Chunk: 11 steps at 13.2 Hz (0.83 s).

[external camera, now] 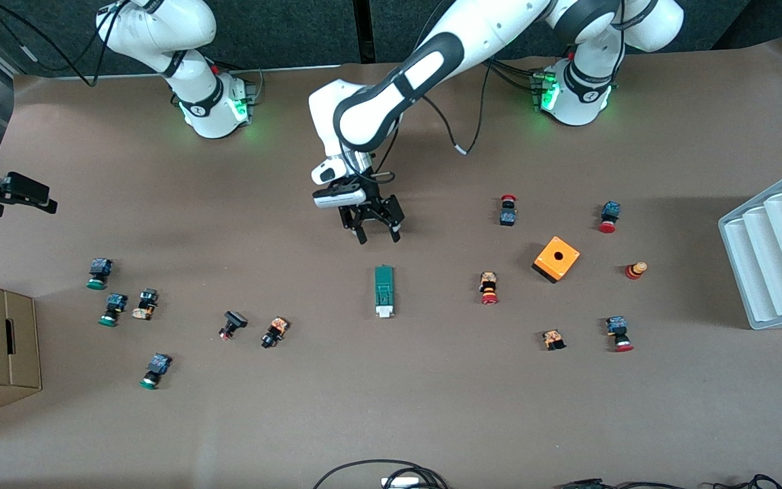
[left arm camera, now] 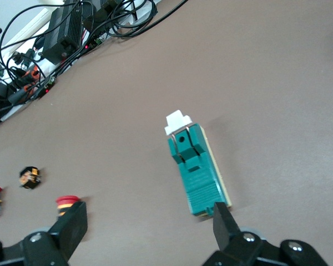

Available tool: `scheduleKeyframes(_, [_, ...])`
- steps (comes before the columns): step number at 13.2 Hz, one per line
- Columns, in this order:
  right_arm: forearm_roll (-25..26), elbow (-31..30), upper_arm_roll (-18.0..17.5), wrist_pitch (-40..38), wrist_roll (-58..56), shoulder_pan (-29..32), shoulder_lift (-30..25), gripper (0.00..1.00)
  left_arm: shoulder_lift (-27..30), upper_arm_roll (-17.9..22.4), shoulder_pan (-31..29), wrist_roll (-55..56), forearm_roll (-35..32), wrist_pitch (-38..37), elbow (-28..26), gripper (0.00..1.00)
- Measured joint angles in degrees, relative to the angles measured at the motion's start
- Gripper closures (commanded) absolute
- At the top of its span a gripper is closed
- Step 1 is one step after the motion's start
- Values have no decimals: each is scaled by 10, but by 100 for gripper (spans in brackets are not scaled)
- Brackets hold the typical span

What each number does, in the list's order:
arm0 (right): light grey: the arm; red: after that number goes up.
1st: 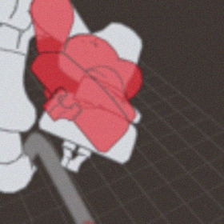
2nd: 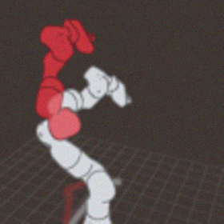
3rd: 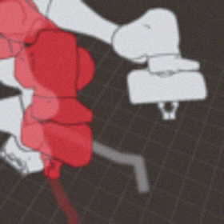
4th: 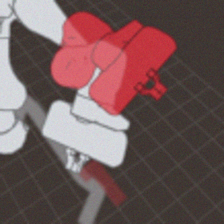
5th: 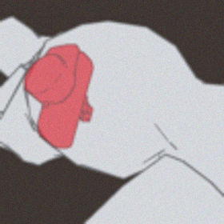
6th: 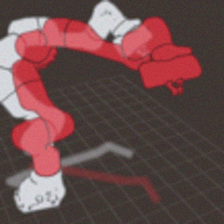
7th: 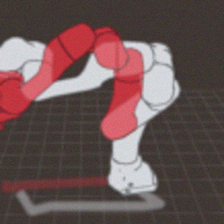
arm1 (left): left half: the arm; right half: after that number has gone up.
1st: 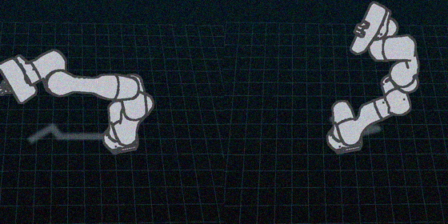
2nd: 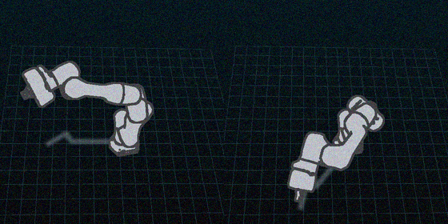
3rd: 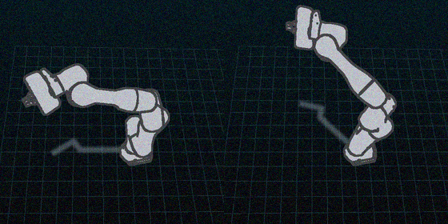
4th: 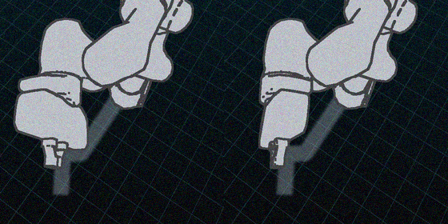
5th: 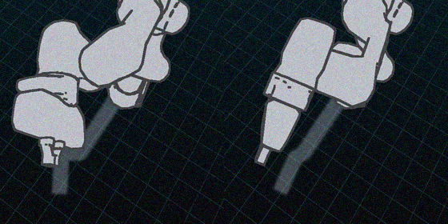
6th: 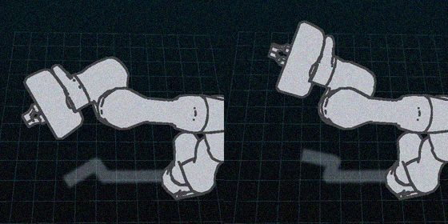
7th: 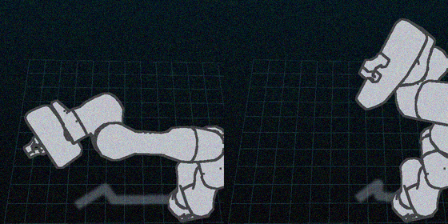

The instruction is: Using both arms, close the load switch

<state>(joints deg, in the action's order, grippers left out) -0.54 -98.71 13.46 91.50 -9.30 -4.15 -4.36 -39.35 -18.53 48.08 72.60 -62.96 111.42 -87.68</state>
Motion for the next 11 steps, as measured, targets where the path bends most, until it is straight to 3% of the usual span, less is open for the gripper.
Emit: scheduleKeyframes(11, [2, 19, 3, 14, 0, 1, 4, 0, 140, 8, -139, -382, 249, -1, 25, 0])
